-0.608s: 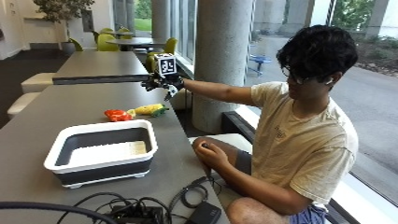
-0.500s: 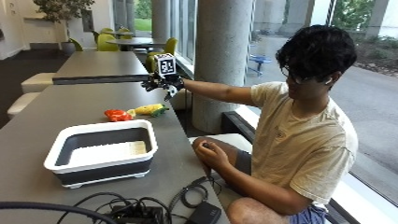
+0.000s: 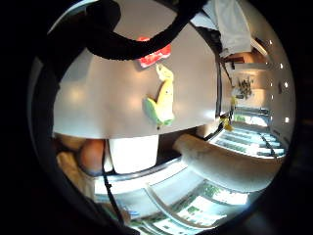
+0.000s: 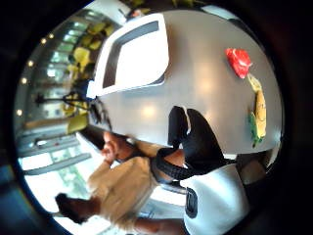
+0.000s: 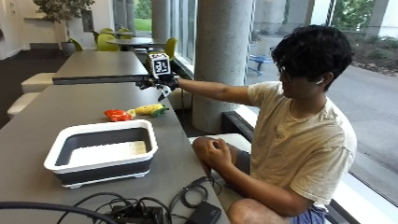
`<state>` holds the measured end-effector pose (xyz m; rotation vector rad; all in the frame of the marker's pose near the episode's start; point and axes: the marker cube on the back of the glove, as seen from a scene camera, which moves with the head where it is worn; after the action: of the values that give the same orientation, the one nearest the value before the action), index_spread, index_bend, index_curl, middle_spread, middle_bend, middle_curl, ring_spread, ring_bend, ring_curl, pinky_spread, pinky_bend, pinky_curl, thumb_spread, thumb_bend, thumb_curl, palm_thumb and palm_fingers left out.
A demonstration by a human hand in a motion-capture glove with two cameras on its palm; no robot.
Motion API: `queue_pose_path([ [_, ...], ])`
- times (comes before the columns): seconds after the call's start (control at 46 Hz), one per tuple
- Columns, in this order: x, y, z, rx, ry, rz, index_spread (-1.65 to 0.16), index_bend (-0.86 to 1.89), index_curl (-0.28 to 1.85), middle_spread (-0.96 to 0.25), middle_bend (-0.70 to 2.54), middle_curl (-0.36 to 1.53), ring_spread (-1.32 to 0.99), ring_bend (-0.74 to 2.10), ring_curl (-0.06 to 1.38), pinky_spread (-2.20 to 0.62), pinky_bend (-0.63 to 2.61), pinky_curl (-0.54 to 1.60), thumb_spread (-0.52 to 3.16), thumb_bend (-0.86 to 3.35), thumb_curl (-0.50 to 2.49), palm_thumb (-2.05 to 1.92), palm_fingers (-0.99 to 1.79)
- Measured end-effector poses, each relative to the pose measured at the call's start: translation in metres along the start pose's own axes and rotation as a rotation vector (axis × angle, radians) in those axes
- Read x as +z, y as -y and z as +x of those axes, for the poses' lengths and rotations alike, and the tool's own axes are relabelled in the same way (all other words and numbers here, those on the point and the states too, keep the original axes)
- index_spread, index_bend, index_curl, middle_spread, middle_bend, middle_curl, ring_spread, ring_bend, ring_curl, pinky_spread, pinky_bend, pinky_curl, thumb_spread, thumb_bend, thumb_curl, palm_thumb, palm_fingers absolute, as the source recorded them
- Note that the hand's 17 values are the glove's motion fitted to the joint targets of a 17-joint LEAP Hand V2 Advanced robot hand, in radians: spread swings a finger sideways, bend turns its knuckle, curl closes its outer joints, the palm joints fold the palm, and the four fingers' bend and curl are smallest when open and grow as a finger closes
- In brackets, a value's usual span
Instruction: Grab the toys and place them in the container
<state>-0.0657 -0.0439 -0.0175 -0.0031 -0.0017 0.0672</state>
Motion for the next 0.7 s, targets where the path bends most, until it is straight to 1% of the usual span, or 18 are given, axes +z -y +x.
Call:
queue_pose_path([
  [0.087, 0.001, 0.011, 0.008, 0.002, -0.005, -0.009, -0.26, 0.11, 0.19, -0.02, 0.13, 0.14, -0.02, 0.17, 0.08, -0.02, 1.06, 0.34, 1.39, 0.08, 0.21, 0.14, -0.21],
  [0.196, 0.007, 0.027, 0.022, 0.039, 0.024, -0.012, -0.26, 0.10, 0.19, -0.02, 0.12, 0.15, -0.02, 0.18, 0.10, -0.02, 1.07, 0.34, 1.41, 0.08, 0.23, 0.17, -0.23],
  [0.304, 0.014, 0.045, 0.038, 0.004, 0.028, -0.014, -0.26, 0.10, 0.18, -0.02, 0.11, 0.15, -0.02, 0.19, 0.13, -0.02, 1.07, 0.35, 1.42, 0.08, 0.24, 0.18, -0.23],
  [0.413, 0.022, 0.057, 0.045, 0.008, 0.101, -0.015, -0.26, 0.10, 0.18, -0.02, 0.11, 0.16, -0.02, 0.19, 0.14, -0.01, 1.06, 0.34, 1.43, 0.07, 0.25, 0.18, -0.24],
  [0.521, 0.020, 0.069, 0.075, 0.099, -0.045, -0.033, -0.26, 0.10, 0.18, -0.02, 0.11, 0.16, -0.02, 0.19, 0.16, -0.01, 1.05, 0.34, 1.43, 0.06, 0.26, 0.18, -0.24],
  [0.63, 0.023, 0.089, 0.087, 0.069, -0.012, -0.031, -0.26, 0.09, 0.18, -0.02, 0.11, 0.16, -0.02, 0.20, 0.18, -0.01, 1.05, 0.34, 1.42, 0.03, 0.27, 0.16, -0.25],
  [0.695, 0.023, 0.098, 0.094, 0.122, -0.018, -0.027, -0.27, 0.08, 0.18, -0.02, 0.10, 0.16, -0.02, 0.20, 0.19, 0.00, 1.06, 0.34, 1.39, 0.01, 0.27, 0.15, -0.25],
])
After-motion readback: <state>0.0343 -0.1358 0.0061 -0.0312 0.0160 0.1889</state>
